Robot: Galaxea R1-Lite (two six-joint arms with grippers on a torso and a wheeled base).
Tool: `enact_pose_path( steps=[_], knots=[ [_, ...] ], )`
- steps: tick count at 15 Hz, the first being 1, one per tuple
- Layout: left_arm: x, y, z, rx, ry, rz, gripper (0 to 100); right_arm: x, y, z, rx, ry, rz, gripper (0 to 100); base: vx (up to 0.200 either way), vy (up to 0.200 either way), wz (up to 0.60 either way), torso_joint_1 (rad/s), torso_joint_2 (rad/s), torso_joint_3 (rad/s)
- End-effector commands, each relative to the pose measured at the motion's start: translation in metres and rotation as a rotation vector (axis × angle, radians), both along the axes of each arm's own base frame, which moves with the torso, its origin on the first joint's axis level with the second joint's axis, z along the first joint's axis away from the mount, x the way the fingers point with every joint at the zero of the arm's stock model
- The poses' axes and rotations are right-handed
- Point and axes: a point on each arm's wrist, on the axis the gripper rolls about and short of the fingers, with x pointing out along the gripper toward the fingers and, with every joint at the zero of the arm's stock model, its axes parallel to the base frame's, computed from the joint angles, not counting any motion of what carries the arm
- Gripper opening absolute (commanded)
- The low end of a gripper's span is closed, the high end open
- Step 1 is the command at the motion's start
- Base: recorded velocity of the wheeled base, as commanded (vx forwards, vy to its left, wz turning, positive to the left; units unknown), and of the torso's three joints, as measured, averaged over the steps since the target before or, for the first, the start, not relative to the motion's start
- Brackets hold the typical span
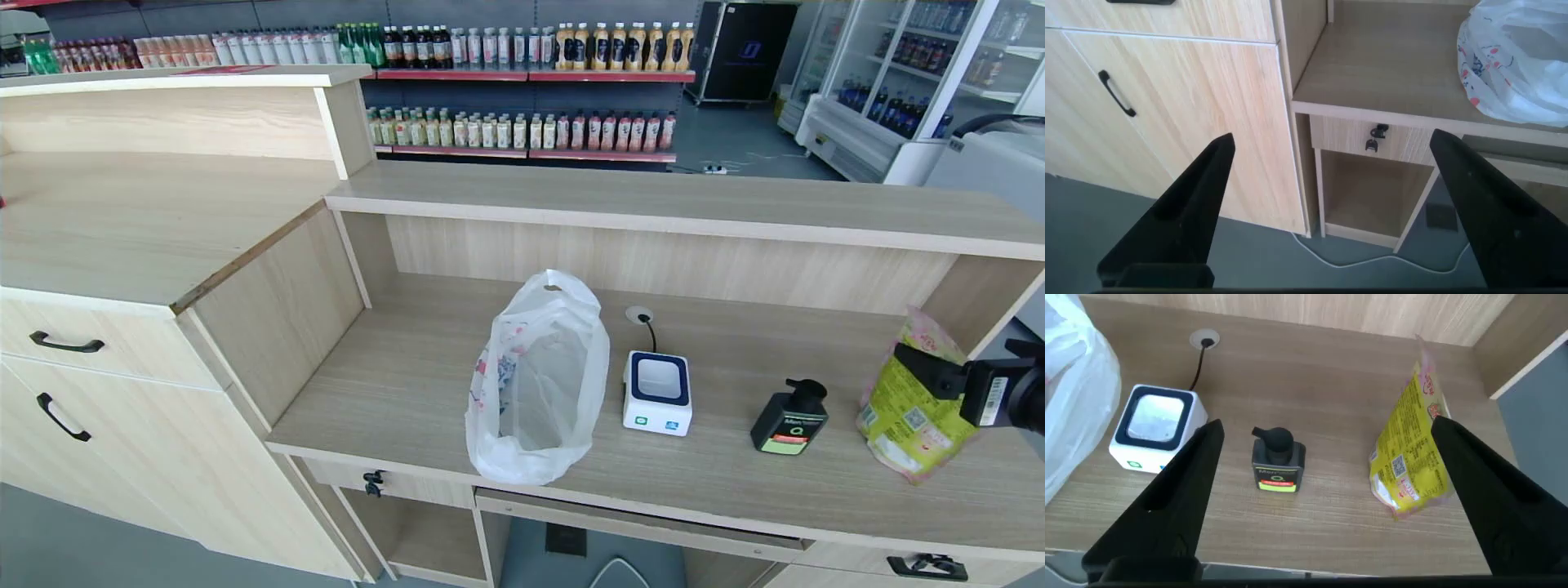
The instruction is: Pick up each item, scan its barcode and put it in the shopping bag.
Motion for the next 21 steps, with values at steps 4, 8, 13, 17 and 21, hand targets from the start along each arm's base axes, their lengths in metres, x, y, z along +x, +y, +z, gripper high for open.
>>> enact_pose_path(
  steps=[4,8,13,17,21],
  knots=[
    [0.0,0.0,0.0,0.0,0.0,0.001,100,0.064,-0.003,-0.055,0.017,0.212,0.071,100,0.0,0.0,0.0,0.0,0.0,0.0],
    [0.0,0.0,0.0,0.0,0.0,0.001,100,0.076,-0.006,-0.072,0.007,0.264,0.084,100,0.0,0.0,0.0,0.0,0.0,0.0],
    [0.0,0.0,0.0,0.0,0.0,0.001,100,0.074,-0.026,-0.096,-0.03,0.359,0.101,100,0.0,0.0,0.0,0.0,0.0,0.0],
    [0.0,0.0,0.0,0.0,0.0,0.001,100,0.088,-0.031,-0.114,-0.006,0.386,0.166,100,0.0,0.0,0.0,0.0,0.0,0.0],
    [0.0,0.0,0.0,0.0,0.0,0.001,100,0.104,-0.029,-0.128,-0.023,0.397,0.275,100,0.0,0.0,0.0,0.0,0.0,0.0]
  ],
)
